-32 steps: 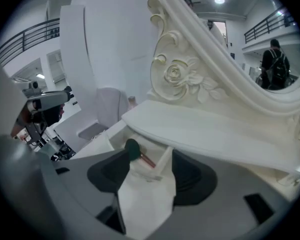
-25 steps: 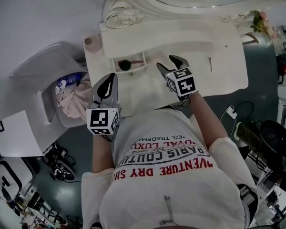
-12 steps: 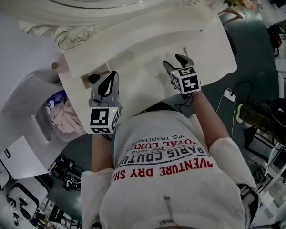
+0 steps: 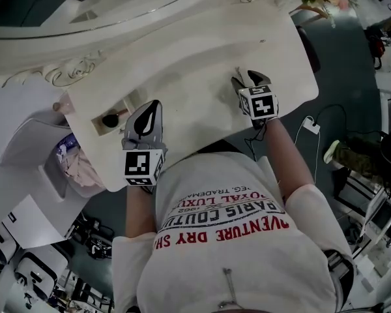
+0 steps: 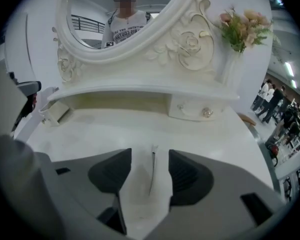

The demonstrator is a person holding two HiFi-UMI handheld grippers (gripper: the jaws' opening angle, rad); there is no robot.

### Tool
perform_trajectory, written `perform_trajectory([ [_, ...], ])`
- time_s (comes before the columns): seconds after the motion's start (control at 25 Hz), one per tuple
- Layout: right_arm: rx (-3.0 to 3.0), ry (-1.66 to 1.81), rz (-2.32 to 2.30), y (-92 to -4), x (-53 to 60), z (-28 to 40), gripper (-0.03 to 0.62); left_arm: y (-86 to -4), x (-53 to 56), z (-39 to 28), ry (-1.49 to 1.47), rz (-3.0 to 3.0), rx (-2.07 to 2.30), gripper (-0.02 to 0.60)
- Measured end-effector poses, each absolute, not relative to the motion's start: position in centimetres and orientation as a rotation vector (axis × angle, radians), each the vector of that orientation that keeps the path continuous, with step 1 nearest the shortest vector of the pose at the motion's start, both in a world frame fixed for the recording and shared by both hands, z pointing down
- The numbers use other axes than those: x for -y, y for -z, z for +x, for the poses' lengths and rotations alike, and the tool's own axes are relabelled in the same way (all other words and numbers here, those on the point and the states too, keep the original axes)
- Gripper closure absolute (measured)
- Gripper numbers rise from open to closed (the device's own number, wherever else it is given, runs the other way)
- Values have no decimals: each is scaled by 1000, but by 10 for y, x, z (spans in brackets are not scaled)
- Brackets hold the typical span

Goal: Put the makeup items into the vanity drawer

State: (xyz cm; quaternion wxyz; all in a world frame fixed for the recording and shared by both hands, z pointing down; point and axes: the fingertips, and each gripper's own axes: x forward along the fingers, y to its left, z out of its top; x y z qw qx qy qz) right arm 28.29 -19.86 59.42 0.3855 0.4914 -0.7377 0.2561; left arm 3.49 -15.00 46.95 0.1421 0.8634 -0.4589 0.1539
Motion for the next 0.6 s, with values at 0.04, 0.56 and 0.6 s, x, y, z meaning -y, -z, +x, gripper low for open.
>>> perform_trajectory([
  [0.04,1874,-662,1254,-598,200,285,355,-471,152,35,-451,2489,1325,571],
  [0.56,1823,-736,1257,-618,204,282,563,-474,159,32,-480,2474,1338,571],
  [0.6,1819,-734,1256,-617,203,282,563,-473,158,31,-479,2475,1337,571],
])
